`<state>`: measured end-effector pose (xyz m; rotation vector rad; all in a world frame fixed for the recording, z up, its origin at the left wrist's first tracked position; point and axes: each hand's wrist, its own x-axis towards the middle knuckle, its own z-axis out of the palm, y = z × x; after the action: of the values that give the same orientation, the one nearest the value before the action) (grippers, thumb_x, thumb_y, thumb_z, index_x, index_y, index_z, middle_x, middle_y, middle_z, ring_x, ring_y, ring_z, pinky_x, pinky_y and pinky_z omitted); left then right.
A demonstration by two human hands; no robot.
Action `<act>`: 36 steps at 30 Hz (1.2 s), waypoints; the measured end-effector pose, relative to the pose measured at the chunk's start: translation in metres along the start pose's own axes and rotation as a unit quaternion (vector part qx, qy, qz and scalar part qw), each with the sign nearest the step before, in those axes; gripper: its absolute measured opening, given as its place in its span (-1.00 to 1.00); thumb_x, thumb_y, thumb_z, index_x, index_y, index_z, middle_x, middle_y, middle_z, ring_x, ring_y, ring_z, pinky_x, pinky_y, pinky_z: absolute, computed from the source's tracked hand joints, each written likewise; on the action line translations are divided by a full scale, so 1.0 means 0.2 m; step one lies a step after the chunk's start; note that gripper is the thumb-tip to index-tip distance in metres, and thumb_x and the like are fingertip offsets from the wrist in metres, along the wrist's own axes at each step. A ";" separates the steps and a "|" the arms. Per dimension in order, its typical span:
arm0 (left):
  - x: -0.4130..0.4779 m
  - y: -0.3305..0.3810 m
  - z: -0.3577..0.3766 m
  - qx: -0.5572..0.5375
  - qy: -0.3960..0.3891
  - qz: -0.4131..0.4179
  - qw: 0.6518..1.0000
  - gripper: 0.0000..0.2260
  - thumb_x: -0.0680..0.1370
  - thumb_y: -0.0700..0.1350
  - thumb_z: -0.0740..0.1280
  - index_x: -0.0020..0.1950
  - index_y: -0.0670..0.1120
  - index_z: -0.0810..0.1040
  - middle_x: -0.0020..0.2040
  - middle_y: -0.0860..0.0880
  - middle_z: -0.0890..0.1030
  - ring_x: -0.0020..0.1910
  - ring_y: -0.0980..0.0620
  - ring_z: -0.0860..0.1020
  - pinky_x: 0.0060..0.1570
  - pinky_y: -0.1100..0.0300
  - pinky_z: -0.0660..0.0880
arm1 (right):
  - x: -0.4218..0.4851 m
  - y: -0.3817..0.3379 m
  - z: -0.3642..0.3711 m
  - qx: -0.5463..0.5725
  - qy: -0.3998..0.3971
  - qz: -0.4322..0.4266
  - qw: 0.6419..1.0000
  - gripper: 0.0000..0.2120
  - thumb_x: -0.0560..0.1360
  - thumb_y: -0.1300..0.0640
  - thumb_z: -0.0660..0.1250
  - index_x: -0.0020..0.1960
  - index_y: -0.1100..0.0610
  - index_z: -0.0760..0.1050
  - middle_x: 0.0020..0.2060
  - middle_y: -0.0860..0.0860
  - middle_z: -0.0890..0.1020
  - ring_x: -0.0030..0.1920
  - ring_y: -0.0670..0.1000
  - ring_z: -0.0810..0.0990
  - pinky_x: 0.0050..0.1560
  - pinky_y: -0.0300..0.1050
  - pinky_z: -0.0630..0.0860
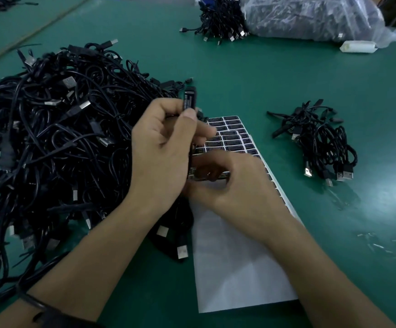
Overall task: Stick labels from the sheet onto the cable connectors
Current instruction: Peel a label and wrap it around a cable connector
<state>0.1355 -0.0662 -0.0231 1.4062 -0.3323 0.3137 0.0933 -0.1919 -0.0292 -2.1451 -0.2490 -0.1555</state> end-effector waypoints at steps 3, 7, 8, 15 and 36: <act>0.01 0.02 -0.01 -0.028 0.019 -0.016 0.999 -0.89 0.65 -0.24 0.23 -0.02 -0.04 0.43 -0.25 0.01 0.73 -0.30 0.11 0.65 -0.26 0.32 0.52 | -0.01 0.00 0.05 0.006 -0.034 -0.010 0.999 -0.87 0.44 0.04 0.50 -0.04 0.05 0.67 -0.21 -0.12 0.69 -0.16 -0.15 0.62 -0.16 -0.35 0.47; 0.00 0.02 -0.02 -0.033 0.044 -0.020 0.998 -0.91 0.67 -0.21 0.25 0.07 -0.02 0.42 -0.18 0.01 0.74 -0.26 0.05 0.69 -0.28 0.27 0.55 | 0.00 -0.01 0.08 0.035 -0.021 0.015 0.999 -0.94 0.49 0.09 0.44 -0.13 0.07 0.61 -0.31 -0.06 0.66 -0.28 -0.09 0.60 -0.29 -0.33 0.45; 0.00 0.02 -0.02 -0.031 0.052 -0.022 0.998 -0.93 0.67 -0.20 0.27 0.10 -0.03 0.44 -0.17 0.01 0.75 -0.25 0.05 0.70 -0.29 0.27 0.56 | 0.00 -0.01 0.08 0.055 -0.018 0.021 0.998 -0.94 0.50 0.11 0.42 -0.13 0.08 0.60 -0.32 -0.05 0.66 -0.31 -0.08 0.60 -0.30 -0.27 0.48; 0.03 0.01 -0.03 -0.055 0.123 -0.057 0.989 -0.82 0.68 -0.18 0.27 0.25 -0.04 0.55 -0.16 -0.03 0.74 -0.23 0.04 0.70 -0.22 0.23 0.59 | -0.01 -0.04 0.05 0.106 0.036 -0.030 0.993 -0.85 0.57 0.22 0.29 -0.11 0.11 0.61 -0.45 -0.04 0.49 -0.46 -0.12 0.35 -0.43 -0.17 0.33; -0.06 -0.08 -0.02 0.431 -0.188 0.021 0.882 -0.94 0.57 0.06 0.30 0.02 0.18 0.54 -0.20 0.20 0.65 -0.22 0.16 0.60 -0.20 0.09 0.58 | 0.13 0.04 -0.37 -0.274 0.242 0.137 0.921 -0.67 0.56 -0.09 0.30 0.16 0.13 0.60 0.06 0.17 0.66 0.10 0.22 0.57 0.22 0.09 0.46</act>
<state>0.1316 -0.0649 -0.0423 2.3571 -0.5839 0.2245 0.1192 -0.2547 0.0112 -2.5713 0.4326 -0.6446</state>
